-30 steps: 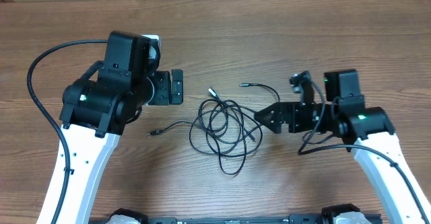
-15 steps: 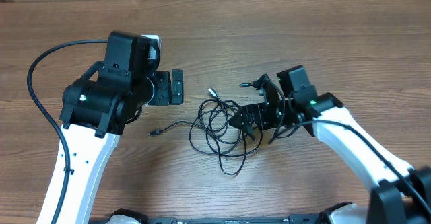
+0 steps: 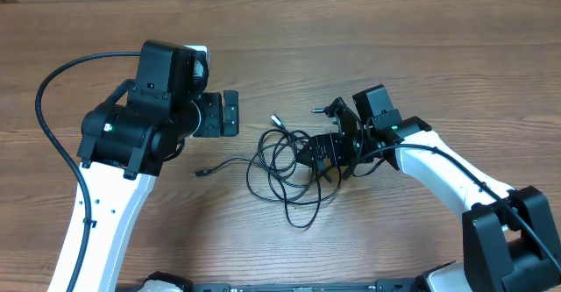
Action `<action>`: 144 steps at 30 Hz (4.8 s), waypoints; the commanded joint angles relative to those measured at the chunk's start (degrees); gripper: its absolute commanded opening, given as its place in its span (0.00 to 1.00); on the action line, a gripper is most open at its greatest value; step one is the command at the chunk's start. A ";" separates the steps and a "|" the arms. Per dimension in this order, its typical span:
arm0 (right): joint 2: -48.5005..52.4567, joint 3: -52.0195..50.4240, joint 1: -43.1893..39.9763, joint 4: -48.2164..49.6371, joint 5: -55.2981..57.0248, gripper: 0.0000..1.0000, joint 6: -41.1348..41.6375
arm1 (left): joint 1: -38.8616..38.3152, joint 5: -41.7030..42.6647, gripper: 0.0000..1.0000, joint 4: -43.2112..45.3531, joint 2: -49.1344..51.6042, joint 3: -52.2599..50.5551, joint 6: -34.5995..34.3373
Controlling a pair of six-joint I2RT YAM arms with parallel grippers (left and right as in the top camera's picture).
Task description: Untangle cables
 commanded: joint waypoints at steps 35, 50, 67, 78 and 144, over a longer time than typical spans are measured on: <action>9.70 0.55 6.71 8.37 1.16 0.97 2.80 | 0.26 0.61 1.00 0.09 0.20 1.14 1.14; 6.93 1.46 7.17 6.45 -3.56 0.04 4.72 | 0.26 0.61 1.00 0.09 0.20 1.14 1.14; -27.04 17.29 7.17 -3.26 12.92 0.04 4.28 | 0.26 0.61 1.00 0.11 0.20 1.14 1.14; -37.88 25.86 7.17 -2.82 27.36 0.04 2.23 | 0.26 0.61 1.00 0.09 0.20 1.14 1.14; -0.79 44.76 -78.38 -34.36 39.12 0.04 21.07 | 0.26 0.61 1.00 0.11 0.20 1.14 1.14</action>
